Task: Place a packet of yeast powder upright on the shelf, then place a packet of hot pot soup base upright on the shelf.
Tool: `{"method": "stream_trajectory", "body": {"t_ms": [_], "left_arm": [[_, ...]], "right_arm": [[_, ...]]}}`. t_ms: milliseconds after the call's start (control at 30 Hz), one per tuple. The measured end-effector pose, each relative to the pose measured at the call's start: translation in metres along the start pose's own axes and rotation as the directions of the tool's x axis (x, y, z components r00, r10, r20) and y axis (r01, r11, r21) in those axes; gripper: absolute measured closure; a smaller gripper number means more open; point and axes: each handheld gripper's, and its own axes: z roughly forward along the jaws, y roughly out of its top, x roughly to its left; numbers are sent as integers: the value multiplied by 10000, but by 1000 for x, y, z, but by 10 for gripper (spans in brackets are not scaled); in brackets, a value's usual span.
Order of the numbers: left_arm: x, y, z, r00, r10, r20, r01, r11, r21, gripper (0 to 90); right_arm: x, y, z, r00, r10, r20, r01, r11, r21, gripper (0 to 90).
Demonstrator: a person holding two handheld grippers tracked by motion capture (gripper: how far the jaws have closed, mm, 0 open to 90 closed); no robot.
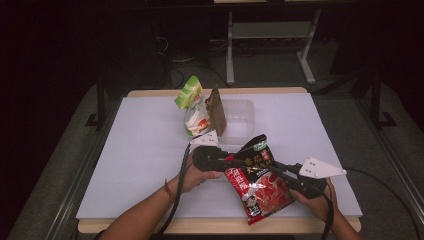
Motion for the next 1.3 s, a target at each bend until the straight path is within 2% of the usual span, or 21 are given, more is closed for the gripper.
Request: {"method": "stream_trajectory", "body": {"t_ms": [200, 333, 467, 533, 600, 700, 733, 800, 933, 1033, 1133, 1200, 1300], "left_arm": [[2, -2, 5, 9999, -159, 20, 158, 9997, 186, 628], [3, -1, 3, 9986, -455, 279, 456, 9990, -5, 705], [-1, 0, 0, 9988, -366, 315, 370, 9993, -114, 753], [-2, -1, -1, 9984, -486, 301, 493, 9985, -219, 760], [-3, -1, -2, 9977, -586, 351, 597, 9978, -304, 766], [-6, 0, -4, 9978, -555, 353, 570, 9975, -429, 771], [-7, 1, -4, 9979, -564, 330, 580, 9971, -500, 772], [-9, 2, -6, 9982, -546, 266, 560, 9969, -551, 774], [-9, 5, -12, 9993, -368, 50, 370, 9970, -673, 776], [-12, 9, -17, 9995, -226, -242, 205, 9963, -831, 778], [-16, 14, -24, 9989, -71, -469, 22, 9946, -1037, 781], [-17, 17, -29, 9981, -12, -623, -63, 9926, -1213, 780], [-20, 20, -37, 9954, 31, -959, -164, 9902, -1386, 779]], "right_arm": [[-1, 2, 4, 9999, 26, -118, -27, 10000, -52, 800], [-1, 1, 5, 10000, 19, -83, -19, 10000, 46, 799], [0, 2, 5, 9999, -93, -66, 93, 9999, 66, 768], [0, 2, 6, 9998, -87, -190, 88, 9999, 78, 695], [0, 3, 5, 9997, -193, -147, 194, 9998, 61, 538], [-4, 5, 1, 9993, 47, -358, -52, 9999, -141, 389], [-6, 5, -2, 9992, 130, -372, -139, 9996, -230, 345], [-12, 3, -8, 9990, 320, -314, -334, 9984, -450, 318], [-22, -2, -16, 9963, 799, 328, -779, 9952, -597, 245], [-26, -5, -22, 9913, 839, 1010, -768, 9944, -721, 210], [-28, -10, -22, 9799, 866, 1796, -807, 9959, -401, 200], [-29, -14, -22, 9765, 787, 2007, -783, 9969, -101, 202], [-30, -15, -22, 9650, 576, 2559, -650, 9977, 207, 191]]}}
